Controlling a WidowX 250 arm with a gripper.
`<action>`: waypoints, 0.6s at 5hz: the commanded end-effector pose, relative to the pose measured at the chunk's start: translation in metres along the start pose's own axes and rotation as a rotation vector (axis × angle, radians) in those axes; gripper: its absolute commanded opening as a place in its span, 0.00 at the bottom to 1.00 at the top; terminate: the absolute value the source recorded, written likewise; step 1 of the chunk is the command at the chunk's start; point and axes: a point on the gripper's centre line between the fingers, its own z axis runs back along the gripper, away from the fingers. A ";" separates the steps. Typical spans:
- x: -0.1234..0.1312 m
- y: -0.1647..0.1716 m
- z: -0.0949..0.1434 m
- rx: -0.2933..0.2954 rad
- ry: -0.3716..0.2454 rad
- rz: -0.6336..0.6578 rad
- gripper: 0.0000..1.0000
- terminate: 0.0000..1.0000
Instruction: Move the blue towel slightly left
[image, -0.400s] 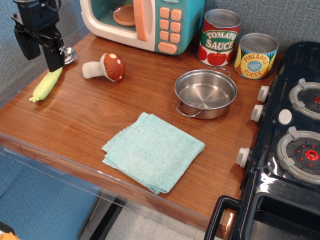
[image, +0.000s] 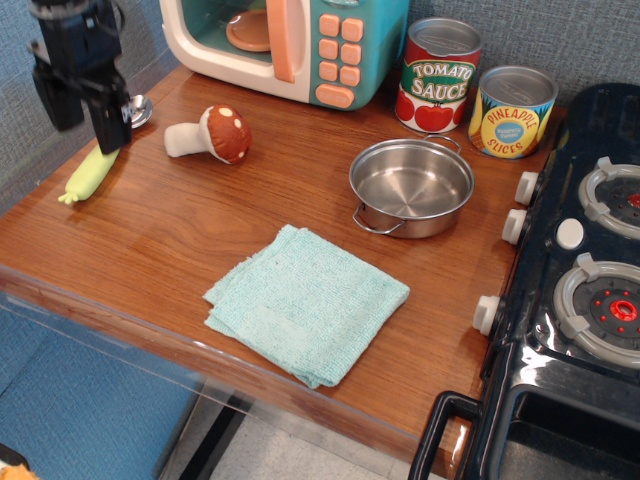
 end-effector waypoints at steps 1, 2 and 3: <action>-0.003 -0.076 0.022 0.016 -0.070 -0.182 1.00 0.00; -0.007 -0.124 0.031 -0.039 -0.133 -0.294 1.00 0.00; -0.006 -0.174 0.027 -0.042 -0.166 -0.344 1.00 0.00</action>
